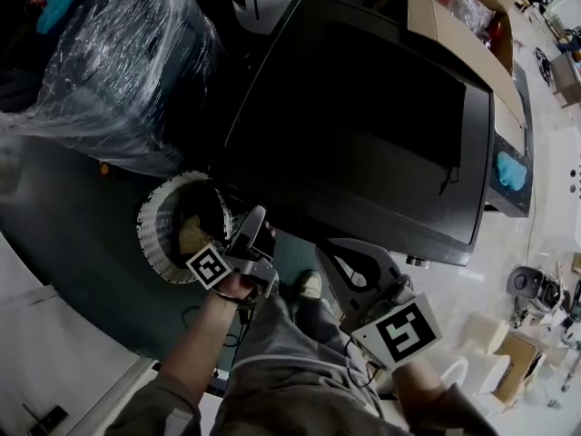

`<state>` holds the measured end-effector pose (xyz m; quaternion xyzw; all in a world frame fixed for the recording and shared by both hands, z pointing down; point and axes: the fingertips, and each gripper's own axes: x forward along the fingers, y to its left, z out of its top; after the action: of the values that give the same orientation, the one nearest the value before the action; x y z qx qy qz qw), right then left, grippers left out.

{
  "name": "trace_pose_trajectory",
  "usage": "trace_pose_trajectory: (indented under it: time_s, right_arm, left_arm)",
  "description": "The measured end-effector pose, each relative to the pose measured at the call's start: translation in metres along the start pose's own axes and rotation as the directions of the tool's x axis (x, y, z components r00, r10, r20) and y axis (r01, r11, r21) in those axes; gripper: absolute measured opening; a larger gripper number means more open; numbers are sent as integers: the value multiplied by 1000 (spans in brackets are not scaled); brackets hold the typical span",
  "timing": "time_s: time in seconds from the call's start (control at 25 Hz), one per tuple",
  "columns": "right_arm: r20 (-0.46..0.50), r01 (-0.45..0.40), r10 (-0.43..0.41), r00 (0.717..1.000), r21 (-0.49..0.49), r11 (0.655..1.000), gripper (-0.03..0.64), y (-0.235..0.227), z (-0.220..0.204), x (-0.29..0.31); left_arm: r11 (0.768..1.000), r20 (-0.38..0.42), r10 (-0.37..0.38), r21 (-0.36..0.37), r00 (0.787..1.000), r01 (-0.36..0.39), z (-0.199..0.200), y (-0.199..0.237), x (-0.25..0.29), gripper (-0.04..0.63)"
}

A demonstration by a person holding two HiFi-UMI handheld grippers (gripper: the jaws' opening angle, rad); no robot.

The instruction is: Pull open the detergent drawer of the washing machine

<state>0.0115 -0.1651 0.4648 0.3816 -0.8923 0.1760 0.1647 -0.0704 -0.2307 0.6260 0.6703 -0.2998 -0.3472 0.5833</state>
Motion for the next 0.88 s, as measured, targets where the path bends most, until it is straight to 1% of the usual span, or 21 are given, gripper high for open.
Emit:
trace_pose_trajectory:
  time_s: [0.36, 0.64, 0.76, 0.88]
  right_arm:
    - [-4, -18, 18, 1000, -6, 1000, 34, 18, 5, -9]
    - [-16, -27, 27, 1000, -12, 1000, 34, 32, 2, -18]
    - [-29, -33, 32, 999, -12, 999, 34, 39, -3, -18]
    - [-35, -38, 38, 999, -2, 999, 34, 47, -7, -19]
  left_arm:
    - [999, -3, 35, -5, 999, -35, -8, -5, -35, 445]
    - [998, -10, 55, -4, 998, -55, -17, -8, -74, 445]
    - [998, 8, 70, 4, 998, -70, -17, -8, -88, 443]
    - [996, 28, 83, 10, 996, -83, -17, -10, -98, 423]
